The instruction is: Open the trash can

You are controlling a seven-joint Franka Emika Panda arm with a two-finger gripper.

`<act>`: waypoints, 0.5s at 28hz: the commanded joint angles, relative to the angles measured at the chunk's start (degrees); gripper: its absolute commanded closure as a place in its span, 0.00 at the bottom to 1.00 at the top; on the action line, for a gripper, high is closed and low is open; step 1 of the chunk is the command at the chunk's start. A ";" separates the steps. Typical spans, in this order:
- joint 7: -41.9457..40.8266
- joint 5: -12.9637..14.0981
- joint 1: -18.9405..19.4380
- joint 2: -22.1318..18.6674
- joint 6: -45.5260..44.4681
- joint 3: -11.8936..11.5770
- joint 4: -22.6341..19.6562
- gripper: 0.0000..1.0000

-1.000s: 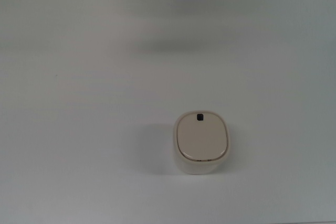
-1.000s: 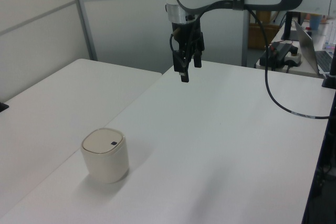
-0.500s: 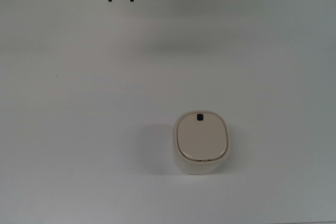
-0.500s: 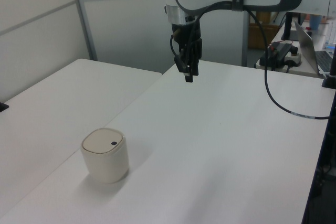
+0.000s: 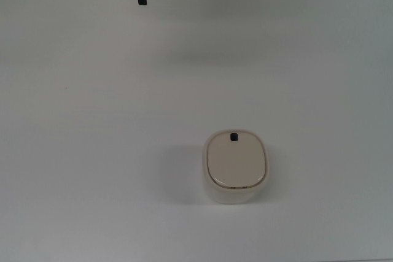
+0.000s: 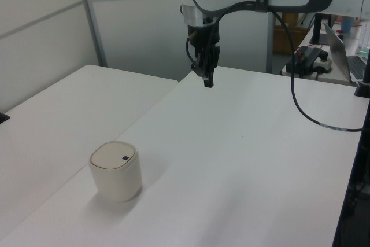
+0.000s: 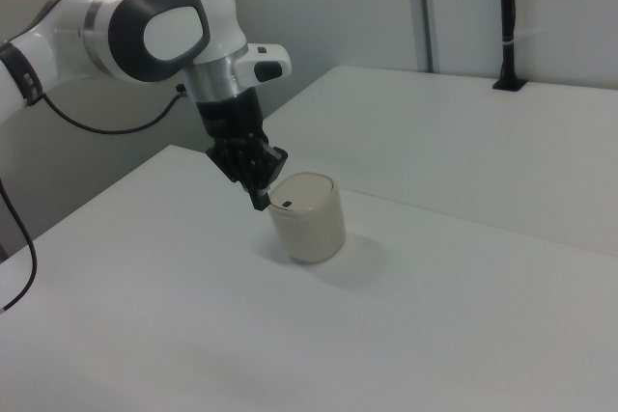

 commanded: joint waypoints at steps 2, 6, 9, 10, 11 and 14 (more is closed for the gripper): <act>-0.57 1.18 0.72 2.52 5.59 0.55 -0.18 1.00; -0.48 2.67 1.86 4.02 9.20 0.64 -0.27 1.00; -0.65 4.16 2.30 6.30 13.16 0.64 -0.27 1.00; -0.65 4.25 2.74 6.91 14.13 0.64 -0.27 1.00; -0.65 4.34 3.18 7.53 15.09 0.64 -0.27 1.00; -0.65 4.34 4.58 9.63 19.04 0.64 -0.27 1.00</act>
